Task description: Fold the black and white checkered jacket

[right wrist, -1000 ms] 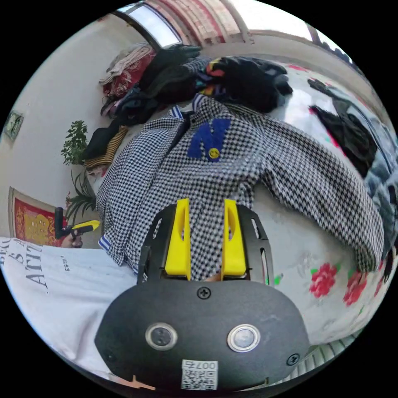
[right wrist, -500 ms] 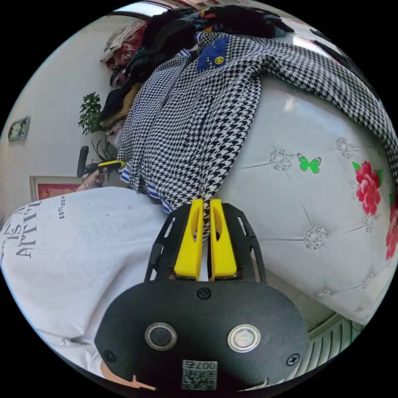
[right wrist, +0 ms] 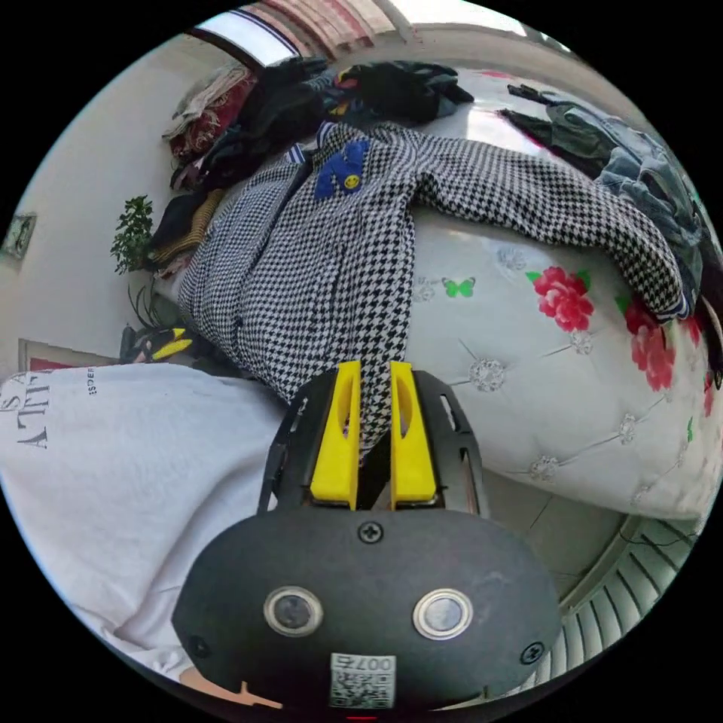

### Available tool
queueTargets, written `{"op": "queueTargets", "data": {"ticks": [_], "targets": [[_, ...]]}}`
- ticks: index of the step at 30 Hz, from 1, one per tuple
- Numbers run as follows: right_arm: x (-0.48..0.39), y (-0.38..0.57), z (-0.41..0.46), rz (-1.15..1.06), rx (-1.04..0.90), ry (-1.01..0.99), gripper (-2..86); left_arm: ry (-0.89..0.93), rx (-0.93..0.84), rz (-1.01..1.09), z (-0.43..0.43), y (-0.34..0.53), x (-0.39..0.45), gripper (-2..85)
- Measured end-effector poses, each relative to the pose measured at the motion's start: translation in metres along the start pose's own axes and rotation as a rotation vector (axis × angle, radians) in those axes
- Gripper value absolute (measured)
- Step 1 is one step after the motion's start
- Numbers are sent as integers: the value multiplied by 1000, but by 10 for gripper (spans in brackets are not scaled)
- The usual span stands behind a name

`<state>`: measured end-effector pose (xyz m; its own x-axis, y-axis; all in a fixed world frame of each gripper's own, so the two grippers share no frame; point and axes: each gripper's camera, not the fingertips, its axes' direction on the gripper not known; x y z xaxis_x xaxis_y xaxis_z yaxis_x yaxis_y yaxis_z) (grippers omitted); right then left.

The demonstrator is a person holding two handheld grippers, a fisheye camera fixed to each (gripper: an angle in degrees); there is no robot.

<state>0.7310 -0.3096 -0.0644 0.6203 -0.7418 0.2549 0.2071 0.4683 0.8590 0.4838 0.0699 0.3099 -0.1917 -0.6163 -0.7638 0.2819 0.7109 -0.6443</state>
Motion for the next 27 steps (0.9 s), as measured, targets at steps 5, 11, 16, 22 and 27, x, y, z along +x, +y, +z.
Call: {"op": "queueTargets", "data": {"ticks": [5,11,16,22,27], "targets": [[27,-10,-36,238,231,-237,65,333,243,-446,-23,-29,-104,198],[11,-45,-39,345,313,-388,75,468,418,-764,-25,-42,-162,151],[-9,-78,-47,347,324,-408,78,295,455,-659,-78,-60,-150,22],[-7,-96,-72,375,410,-363,82,355,766,-138,-206,-152,-90,1],[58,-72,-99,599,611,-353,89,237,671,22,-179,-205,-13,3]]}}
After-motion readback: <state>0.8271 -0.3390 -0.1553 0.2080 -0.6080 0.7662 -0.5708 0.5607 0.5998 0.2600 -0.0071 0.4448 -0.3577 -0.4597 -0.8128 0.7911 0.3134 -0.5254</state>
